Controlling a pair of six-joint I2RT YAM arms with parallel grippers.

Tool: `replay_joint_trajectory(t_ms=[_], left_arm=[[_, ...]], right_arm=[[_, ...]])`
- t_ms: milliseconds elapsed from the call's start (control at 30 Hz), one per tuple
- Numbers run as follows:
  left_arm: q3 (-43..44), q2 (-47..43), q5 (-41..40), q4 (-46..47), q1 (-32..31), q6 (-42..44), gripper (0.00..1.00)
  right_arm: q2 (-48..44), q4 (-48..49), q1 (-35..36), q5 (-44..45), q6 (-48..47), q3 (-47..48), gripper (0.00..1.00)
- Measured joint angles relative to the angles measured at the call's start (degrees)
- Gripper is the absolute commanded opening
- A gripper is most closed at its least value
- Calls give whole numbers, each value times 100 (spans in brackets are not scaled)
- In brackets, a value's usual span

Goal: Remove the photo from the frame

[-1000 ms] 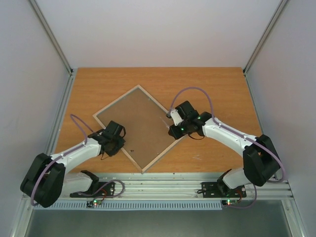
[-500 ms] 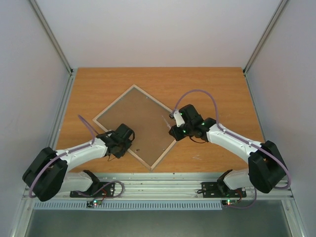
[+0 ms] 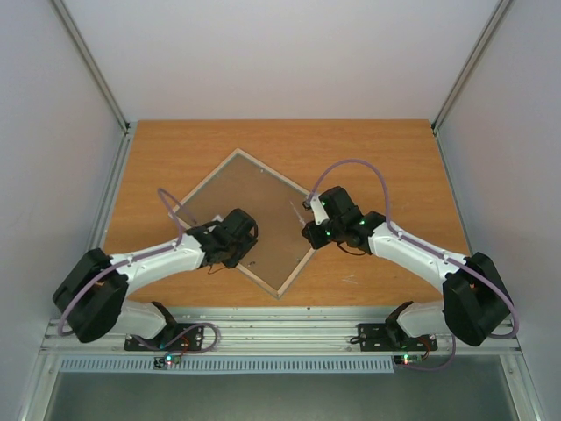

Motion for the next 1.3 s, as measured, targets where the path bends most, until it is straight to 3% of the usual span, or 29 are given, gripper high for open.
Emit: replay_joint_trajectory(t_ms=[133,333,500,900,1300], left_arm=[[415,503,166,181,-17,337,61],[857,732,188,22,-17,957,82],[1611,728,-313,-721,240,1902,94],[2745,1215,-393,-1152,2378,4607,99],[3698,3112,734,-1008,4177,5657,99]], right_arm=[[-24,33,0,155,22,-50,1],[-103,87,0,358,28,-118,1],[-103,118,0,428,28,-120,1],[-94,157,0,481,26,-131,1],[68,247,0,476,22,-140,1]])
